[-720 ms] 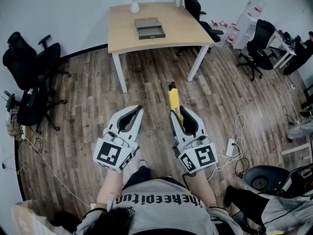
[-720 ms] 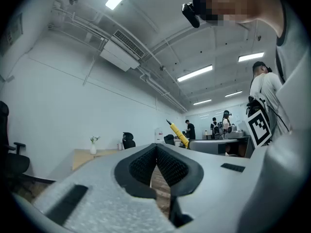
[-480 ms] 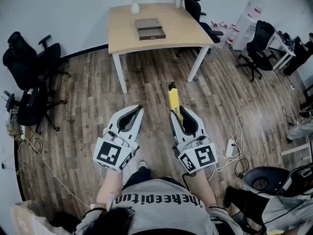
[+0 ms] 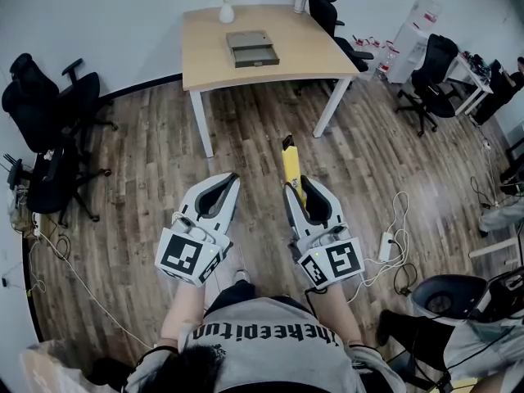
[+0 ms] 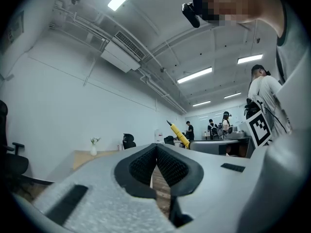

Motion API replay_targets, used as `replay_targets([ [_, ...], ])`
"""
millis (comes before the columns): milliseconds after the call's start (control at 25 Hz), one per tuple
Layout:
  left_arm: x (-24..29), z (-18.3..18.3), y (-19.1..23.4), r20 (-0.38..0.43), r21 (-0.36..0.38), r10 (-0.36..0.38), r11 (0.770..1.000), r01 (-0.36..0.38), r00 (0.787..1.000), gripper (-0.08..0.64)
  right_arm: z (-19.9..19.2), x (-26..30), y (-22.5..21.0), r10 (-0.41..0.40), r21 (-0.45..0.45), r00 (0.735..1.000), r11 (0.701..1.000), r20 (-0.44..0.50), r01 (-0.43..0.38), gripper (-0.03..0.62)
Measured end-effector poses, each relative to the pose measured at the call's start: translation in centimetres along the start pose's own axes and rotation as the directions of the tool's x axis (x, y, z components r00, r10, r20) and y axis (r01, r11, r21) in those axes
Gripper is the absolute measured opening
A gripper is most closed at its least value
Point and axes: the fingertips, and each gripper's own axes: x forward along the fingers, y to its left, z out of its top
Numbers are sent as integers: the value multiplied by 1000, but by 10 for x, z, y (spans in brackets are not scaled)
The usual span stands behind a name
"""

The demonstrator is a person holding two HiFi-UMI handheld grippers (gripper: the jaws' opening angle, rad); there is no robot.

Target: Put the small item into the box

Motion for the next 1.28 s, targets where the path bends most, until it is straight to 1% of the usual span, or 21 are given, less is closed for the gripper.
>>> replay_targets([
  [200, -4, 1, 18, 8, 6, -1, 1000, 1, 1000, 15, -3, 14, 4, -21, 30, 1000, 999, 10, 21, 121],
  [520, -7, 1, 45, 25, 13, -3, 1000, 3, 1000, 15, -9, 33, 15, -37, 4, 999, 999, 14, 37, 121],
  [680, -3, -1, 50, 28, 8, -10, 1000, 10, 1000, 15, -10, 36, 16, -46, -3, 999, 999, 8, 46, 121],
  [960, 14, -6, 53, 17, 10, -20, 1000, 20, 1000, 15, -12, 43, -3, -62, 9, 998, 998, 10, 62, 121],
  [1280, 54, -14, 74, 5, 18, 11, 1000, -12, 1000, 15, -17, 79, -38, -32, 16, 999, 999, 13, 32, 121],
])
